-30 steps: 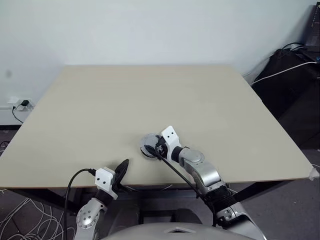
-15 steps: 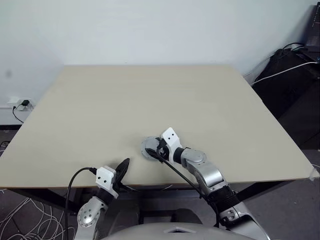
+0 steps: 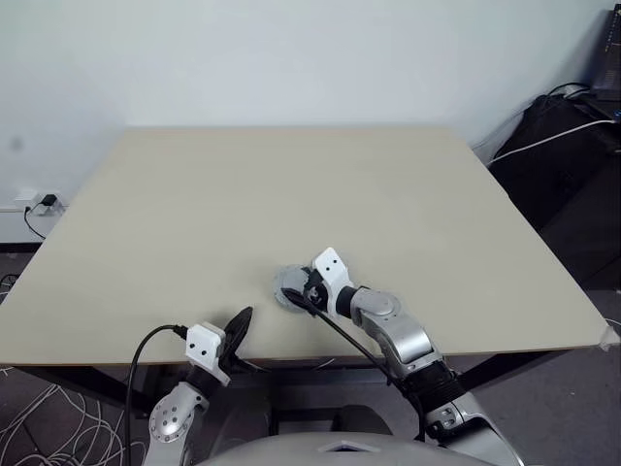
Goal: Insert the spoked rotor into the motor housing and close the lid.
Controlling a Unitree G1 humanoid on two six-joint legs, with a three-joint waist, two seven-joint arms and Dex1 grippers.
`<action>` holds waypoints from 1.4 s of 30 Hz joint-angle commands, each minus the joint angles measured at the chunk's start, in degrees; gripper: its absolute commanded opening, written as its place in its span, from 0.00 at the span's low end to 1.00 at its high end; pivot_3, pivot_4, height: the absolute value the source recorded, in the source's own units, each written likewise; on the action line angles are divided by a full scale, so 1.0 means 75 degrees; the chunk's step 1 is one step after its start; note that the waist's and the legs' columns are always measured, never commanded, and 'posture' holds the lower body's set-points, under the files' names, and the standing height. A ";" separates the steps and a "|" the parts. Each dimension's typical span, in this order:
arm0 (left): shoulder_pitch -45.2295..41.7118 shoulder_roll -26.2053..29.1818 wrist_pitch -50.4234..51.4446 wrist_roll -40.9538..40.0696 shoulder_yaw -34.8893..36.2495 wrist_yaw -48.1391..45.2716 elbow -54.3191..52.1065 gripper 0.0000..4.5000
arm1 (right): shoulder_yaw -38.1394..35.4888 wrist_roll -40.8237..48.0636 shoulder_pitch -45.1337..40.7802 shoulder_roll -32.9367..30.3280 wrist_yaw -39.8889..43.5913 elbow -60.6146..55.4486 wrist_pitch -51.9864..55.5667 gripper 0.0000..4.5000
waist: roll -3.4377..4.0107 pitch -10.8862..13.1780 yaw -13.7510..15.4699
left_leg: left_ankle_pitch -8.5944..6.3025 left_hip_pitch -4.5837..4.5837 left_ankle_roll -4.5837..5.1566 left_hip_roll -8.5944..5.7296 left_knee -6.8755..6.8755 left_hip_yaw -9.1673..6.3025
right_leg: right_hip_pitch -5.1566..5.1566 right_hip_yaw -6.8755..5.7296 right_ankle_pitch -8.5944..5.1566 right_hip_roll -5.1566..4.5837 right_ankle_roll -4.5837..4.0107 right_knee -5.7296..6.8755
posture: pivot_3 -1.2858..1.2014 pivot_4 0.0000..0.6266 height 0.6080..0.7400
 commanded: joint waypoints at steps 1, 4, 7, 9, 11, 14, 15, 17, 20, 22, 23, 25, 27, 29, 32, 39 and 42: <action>-0.0017 0.0001 0.0114 -0.0031 -0.0026 0.0098 -0.0507 0.00 | 0.0004 -0.0160 -0.0140 -0.0040 -0.0069 -0.0139 -0.0084 0.71 | 0.0000 0.0000 0.0001 | 0.0000 0.0000 0.0000 0.0000 0.0000 0.0000 | 0.0000 0.0000 0.0000 0.0000 0.0000 0.0000 | 0.52 0.00 1.00; 0.0041 0.0001 0.0251 -0.0012 -0.0053 0.0162 -0.0724 0.00 | 0.0019 -0.0289 -0.0164 -0.0069 -0.0127 -0.0087 -0.0066 0.71 | 0.0002 -0.0002 0.0000 | 0.0000 0.0001 0.0000 0.0000 0.0000 0.0000 | 0.0001 0.0000 0.0000 0.0000 0.0000 0.0000 | 0.52 0.00 1.00; 0.0083 0.0017 0.0350 -0.0005 -0.0072 0.0201 -0.0862 0.00 | 0.0009 -0.0306 -0.0170 -0.0066 -0.0118 -0.0062 -0.0074 0.71 | 0.0007 -0.0006 0.0001 | 0.0000 0.0002 0.0000 0.0000 0.0000 0.0000 | 0.0003 0.0000 0.0000 0.0000 0.0000 0.0001 | 0.52 0.00 1.00; 0.0098 0.0026 0.0419 -0.0006 -0.0079 0.0212 -0.0949 0.00 | 0.0007 -0.0320 -0.0176 -0.0067 -0.0112 -0.0048 -0.0071 0.71 | 0.0008 -0.0006 0.0001 | 0.0000 0.0003 0.0000 0.0000 0.0000 0.0000 | 0.0003 0.0000 0.0000 0.0000 0.0000 0.0001 | 0.52 0.00 1.00; 0.0104 0.0035 0.0470 -0.0010 -0.0083 0.0216 -0.1009 0.00 | 0.0011 -0.0338 -0.0181 -0.0070 -0.0114 -0.0037 -0.0063 0.71 | 0.0008 -0.0006 0.0001 | 0.0000 0.0003 0.0000 0.0000 0.0000 0.0000 | 0.0003 0.0000 0.0000 0.0000 0.0000 0.0001 | 0.52 0.00 1.00; 0.0087 0.0040 0.0506 -0.0009 -0.0078 0.0213 -0.1014 0.00 | 0.0021 -0.0365 -0.0193 -0.0078 -0.0121 -0.0004 -0.0062 0.71 | 0.0009 -0.0007 0.0001 | 0.0000 0.0003 0.0000 0.0000 0.0000 0.0000 | 0.0003 0.0000 0.0000 0.0000 0.0000 0.0001 | 0.52 0.00 1.00; 0.0083 0.0041 0.0507 -0.0008 -0.0075 0.0210 -0.1007 0.00 | 0.0023 -0.0380 -0.0196 -0.0081 -0.0136 0.0008 -0.0055 0.71 | 0.0009 -0.0007 0.0001 | 0.0000 0.0003 0.0000 0.0000 0.0000 0.0000 | 0.0003 0.0000 0.0000 0.0000 0.0000 0.0001 | 0.52 0.00 1.00; 0.0068 0.0041 0.0500 -0.0008 -0.0070 0.0204 -0.0978 0.00 | 0.0021 -0.0394 -0.0207 -0.0082 -0.0149 0.0037 -0.0055 0.71 | 0.0009 -0.0007 0.0001 | 0.0000 0.0003 0.0000 0.0000 0.0000 0.0000 | 0.0003 0.0000 0.0000 0.0000 0.0000 0.0001 | 0.52 0.00 1.00; 0.0034 0.0037 0.0418 -0.0007 -0.0050 0.0177 -0.0829 0.00 | 0.0013 -0.0414 -0.0229 -0.0090 -0.0158 0.0076 -0.0068 0.71 | 0.0010 -0.0007 0.0001 | 0.0000 0.0003 0.0000 0.0000 0.0000 0.0000 | 0.0003 0.0000 0.0000 0.0000 0.0000 0.0001 | 0.52 0.00 1.00; 0.0016 0.0028 0.0385 -0.0002 -0.0046 0.0170 -0.0768 0.00 | 0.0019 -0.0447 -0.0247 -0.0107 -0.0168 0.0111 -0.0091 0.71 | 0.0009 -0.0007 0.0001 | 0.0000 0.0003 0.0000 0.0000 0.0000 0.0000 | 0.0004 0.0000 0.0000 0.0000 0.0001 0.0001 | 0.52 0.00 1.00; 0.0011 0.0024 0.0367 -0.0001 -0.0045 0.0166 -0.0742 0.00 | 0.0022 -0.0464 -0.0253 -0.0112 -0.0181 0.0127 -0.0099 0.71 | 0.0009 -0.0007 0.0001 | 0.0000 0.0004 0.0000 0.0000 0.0000 0.0000 | 0.0004 0.0000 0.0000 0.0000 0.0001 0.0001 | 0.52 0.00 1.00; 0.0005 0.0015 0.0332 -0.0006 -0.0042 0.0154 -0.0688 0.00 | 0.0030 -0.0501 -0.0267 -0.0118 -0.0217 0.0157 -0.0098 0.71 | 0.0010 -0.0007 0.0001 | 0.0000 0.0004 0.0000 0.0000 0.0000 0.0000 | 0.0004 0.0000 0.0000 0.0000 0.0001 0.0002 | 0.52 0.00 1.00; 0.0006 0.0011 0.0303 -0.0010 -0.0038 0.0141 -0.0644 0.00 | 0.0038 -0.0529 -0.0283 -0.0122 -0.0250 0.0182 -0.0076 0.71 | 0.0011 -0.0009 0.0000 | 0.0000 0.0005 0.0000 0.0000 0.0000 0.0000 | 0.0004 0.0000 0.0001 0.0000 0.0001 0.0003 | 0.52 0.00 1.00; 0.0007 0.0005 0.0293 -0.0006 -0.0038 0.0142 -0.0633 0.00 | 0.0055 -0.0554 -0.0300 -0.0139 -0.0255 0.0202 -0.0054 0.71 | 0.0013 -0.0010 0.0001 | 0.0000 0.0006 0.0000 0.0000 0.0000 0.0000 | 0.0005 0.0000 0.0001 0.0000 0.0001 0.0004 | 0.52 0.00 1.00; 0.0011 -0.0010 0.0295 0.0006 -0.0048 0.0160 -0.0637 0.00 | 0.0172 -0.0685 -0.0328 -0.0258 -0.0187 0.0251 -0.0093 0.71 | 0.0014 -0.0011 0.0002 | 0.0000 0.0006 0.0000 0.0000 0.0000 0.0000 | 0.0005 -0.0001 0.0002 -0.0001 0.0003 0.0006 | 0.52 0.00 1.00; -0.0047 -0.0010 0.0362 -0.0008 -0.0036 0.0165 -0.0628 0.00 | 0.0050 -0.0582 -0.0335 -0.0205 -0.0297 0.0307 -0.0015 0.71 | 0.0019 -0.0016 0.0007 | 0.0000 0.0007 0.0000 0.0000 0.0002 0.0000 | 0.0009 -0.0003 0.0003 -0.0003 0.0004 0.0006 | 0.52 0.00 1.00; -0.0006 -0.0002 0.0412 -0.0016 -0.0050 0.0173 -0.0741 0.00 | 0.0051 -0.0554 -0.0324 -0.0180 -0.0276 0.0274 0.0042 0.71 | 0.0020 -0.0017 0.0002 | 0.0000 0.0007 0.0000 0.0000 0.0001 0.0000 | 0.0009 -0.0003 0.0003 -0.0003 0.0004 0.0006 | 0.52 0.00 1.00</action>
